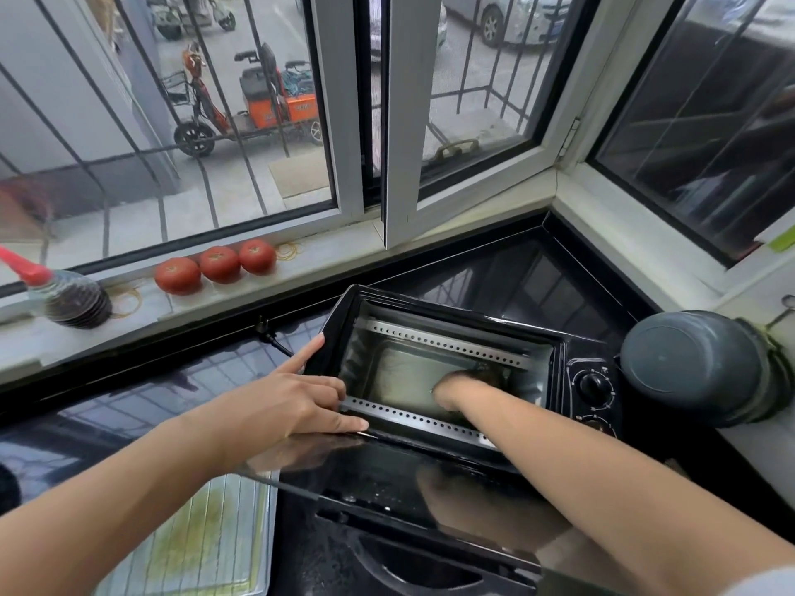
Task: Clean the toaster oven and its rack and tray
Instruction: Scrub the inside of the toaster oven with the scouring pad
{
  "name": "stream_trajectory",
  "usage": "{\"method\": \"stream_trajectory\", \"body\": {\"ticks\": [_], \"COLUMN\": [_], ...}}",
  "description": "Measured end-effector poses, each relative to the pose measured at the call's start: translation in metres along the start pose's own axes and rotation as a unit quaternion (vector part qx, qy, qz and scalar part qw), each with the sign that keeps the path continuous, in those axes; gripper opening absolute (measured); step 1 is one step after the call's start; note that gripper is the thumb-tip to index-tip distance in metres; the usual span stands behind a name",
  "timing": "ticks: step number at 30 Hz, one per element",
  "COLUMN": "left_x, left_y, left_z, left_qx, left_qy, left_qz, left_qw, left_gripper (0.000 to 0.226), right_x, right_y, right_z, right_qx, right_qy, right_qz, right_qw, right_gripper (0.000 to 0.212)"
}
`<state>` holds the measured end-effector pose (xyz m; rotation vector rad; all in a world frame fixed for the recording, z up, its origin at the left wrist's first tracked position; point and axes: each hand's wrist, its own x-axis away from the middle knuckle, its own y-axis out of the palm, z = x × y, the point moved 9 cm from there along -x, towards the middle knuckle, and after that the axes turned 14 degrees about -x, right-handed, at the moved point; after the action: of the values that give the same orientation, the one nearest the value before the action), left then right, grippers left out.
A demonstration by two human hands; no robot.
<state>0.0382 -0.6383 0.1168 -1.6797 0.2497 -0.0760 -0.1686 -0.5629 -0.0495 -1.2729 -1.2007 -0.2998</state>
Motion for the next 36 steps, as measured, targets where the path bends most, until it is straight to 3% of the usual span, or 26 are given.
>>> {"method": "stream_trajectory", "body": {"ticks": [8, 11, 14, 21, 24, 27, 30, 33, 36], "left_x": [-0.002, 0.000, -0.002, -0.001, -0.002, -0.004, -0.003, -0.004, -0.007], "left_y": [-0.002, 0.004, 0.002, 0.004, 0.001, 0.001, 0.003, 0.002, 0.002], "left_z": [0.002, 0.002, 0.000, 0.001, 0.001, 0.001, 0.002, 0.000, -0.003], "left_qx": [0.009, 0.005, 0.014, 0.019, 0.033, 0.024, 0.022, 0.039, 0.050], "left_qy": [-0.003, -0.003, 0.000, -0.001, -0.005, -0.009, -0.009, -0.011, -0.017], "left_qz": [0.001, -0.018, 0.001, 0.003, 0.011, 0.008, 0.001, -0.011, -0.029], "left_qw": [1.000, 1.000, 1.000, 1.000, 0.999, 1.000, 1.000, 0.999, 0.998], "left_gripper": [0.038, 0.042, 0.040, 0.040, 0.038, 0.039, 0.039, 0.039, 0.038], "right_x": [-0.001, -0.002, 0.012, 0.004, 0.007, -0.009, 0.001, 0.011, 0.009], "right_y": [-0.013, -0.014, -0.015, -0.010, -0.001, -0.010, -0.012, -0.024, -0.025], "right_z": [0.005, 0.015, 0.006, 0.015, 0.006, 0.013, 0.020, 0.015, 0.007], "right_qx": [-0.023, -0.005, -0.017, 0.005, 0.010, -0.010, -0.035, -0.065, -0.040], "right_qy": [0.003, 0.052, 0.027, 0.047, 0.002, 0.049, 0.085, 0.061, 0.033], "right_qz": [0.039, 0.074, 0.041, 0.035, 0.010, 0.097, 0.135, 0.149, 0.143], "right_qw": [0.999, 0.996, 0.999, 0.998, 1.000, 0.994, 0.987, 0.985, 0.988], "right_gripper": [0.041, 0.049, 0.038, 0.047, 0.042, 0.066, 0.086, 0.081, 0.057]}}
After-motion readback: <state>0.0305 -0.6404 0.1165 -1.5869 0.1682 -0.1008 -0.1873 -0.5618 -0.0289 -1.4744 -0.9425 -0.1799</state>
